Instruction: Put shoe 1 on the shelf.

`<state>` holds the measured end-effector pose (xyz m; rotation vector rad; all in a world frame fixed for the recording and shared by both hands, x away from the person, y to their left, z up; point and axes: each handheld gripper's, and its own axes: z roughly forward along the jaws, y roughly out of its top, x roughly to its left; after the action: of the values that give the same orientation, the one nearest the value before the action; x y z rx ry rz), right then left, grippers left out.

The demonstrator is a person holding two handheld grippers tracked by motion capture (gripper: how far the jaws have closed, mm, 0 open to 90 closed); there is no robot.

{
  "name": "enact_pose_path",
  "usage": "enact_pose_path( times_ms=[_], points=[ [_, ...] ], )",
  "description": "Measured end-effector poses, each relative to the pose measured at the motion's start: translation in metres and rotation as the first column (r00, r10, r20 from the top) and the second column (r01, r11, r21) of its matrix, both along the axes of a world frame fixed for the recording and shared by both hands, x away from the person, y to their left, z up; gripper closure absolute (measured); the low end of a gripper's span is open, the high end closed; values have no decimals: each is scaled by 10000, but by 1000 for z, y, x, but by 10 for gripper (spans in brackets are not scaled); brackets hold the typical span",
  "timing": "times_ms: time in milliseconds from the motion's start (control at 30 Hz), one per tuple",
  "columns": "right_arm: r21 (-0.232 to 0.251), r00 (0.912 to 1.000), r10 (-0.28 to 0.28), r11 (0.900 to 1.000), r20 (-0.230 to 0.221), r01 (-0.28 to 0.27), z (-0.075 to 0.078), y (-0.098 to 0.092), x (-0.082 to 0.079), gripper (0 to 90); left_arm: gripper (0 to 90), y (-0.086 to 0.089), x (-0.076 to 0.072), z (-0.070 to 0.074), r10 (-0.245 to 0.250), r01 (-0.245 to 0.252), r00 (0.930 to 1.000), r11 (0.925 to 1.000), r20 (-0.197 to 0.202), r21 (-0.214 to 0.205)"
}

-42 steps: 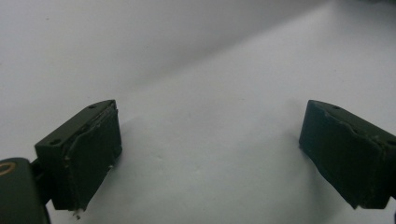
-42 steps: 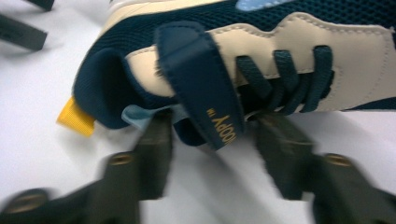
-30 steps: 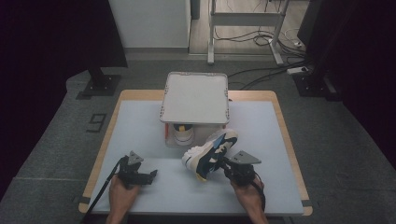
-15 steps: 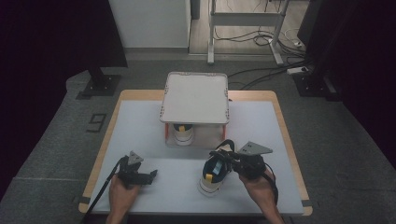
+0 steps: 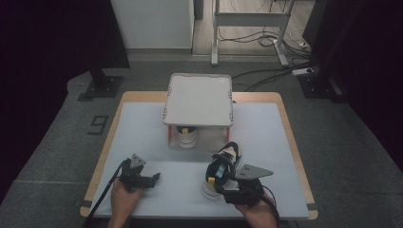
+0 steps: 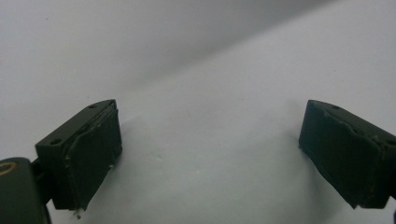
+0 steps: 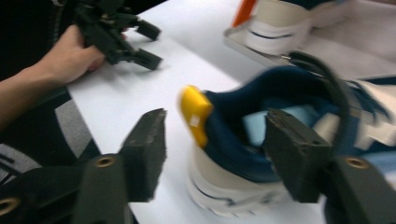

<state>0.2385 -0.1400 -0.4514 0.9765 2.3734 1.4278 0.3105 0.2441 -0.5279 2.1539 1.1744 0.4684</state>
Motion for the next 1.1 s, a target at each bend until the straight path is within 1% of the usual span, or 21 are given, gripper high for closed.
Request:
enact_pose_path(
  times_ms=[67,133,200,233,267,367,433,533,567,633,733,800,867,933,1000,1067,1100],
  points=[
    [-22,10000,65,10000,16,-65,-5,9,4,481,62,0,0,0,-3,3,10000,10000,15,6],
    [-102,9999,46,9999,-111,-47,-11,16,10,551,63,0,0,0,-3,3,10000,10000,16,6],
    [-606,9998,-147,9980,158,156,-14,20,12,659,63,0,0,0,-4,4,10000,10000,18,7],
    [-649,9998,-121,9978,162,132,-14,18,12,663,63,0,0,0,-6,6,10000,10000,20,9],
    [-578,9999,-140,9982,17,141,-12,14,13,667,64,0,0,0,-9,9,10000,10000,16,10],
    [-590,9997,-234,9980,-38,231,-5,-3,11,674,64,0,0,0,-11,11,10000,10000,21,16],
    [-547,9996,-128,9984,-247,115,-2,-17,9,659,64,0,-1,0,-10,10,10000,10000,33,26],
    [-448,9981,86,9989,-606,-113,-2,-35,5,638,64,0,0,0,-3,3,10000,10000,24,12],
    [-466,9979,104,9988,-647,-134,-2,-41,3,631,64,0,0,0,-4,4,10000,10000,23,13],
    [-480,9982,-62,9988,-593,33,0,-51,-1,615,64,0,0,0,-2,2,10000,10000,22,12],
    [-692,9988,-223,9974,-443,192,2,-59,-8,562,64,0,-1,0,0,0,10000,10000,23,11],
    [-670,9991,-281,9974,-331,258,-3,-59,-12,490,64,0,0,0,-1,1,10000,10000,20,14],
    [-904,9980,-412,9952,-487,367,-10,-55,-13,397,64,0,-1,0,1,-2,10000,10000,27,17],
    [-675,9970,-625,9960,-449,594,-16,-52,-15,338,64,0,-1,0,3,-3,10000,10000,25,17],
    [-666,9932,-1055,9925,-483,1022,-22,-49,-15,214,64,0,-1,0,4,-4,10000,10000,18,6],
    [-458,9863,-1426,9892,-829,1392,-28,-46,-13,128,64,0,-1,0,4,-4,10000,10000,24,12],
    [-405,9830,-1557,9875,-973,1524,-31,-44,-12,106,64,0,-1,0,4,-4,10000,10000,24,10]
  ],
)
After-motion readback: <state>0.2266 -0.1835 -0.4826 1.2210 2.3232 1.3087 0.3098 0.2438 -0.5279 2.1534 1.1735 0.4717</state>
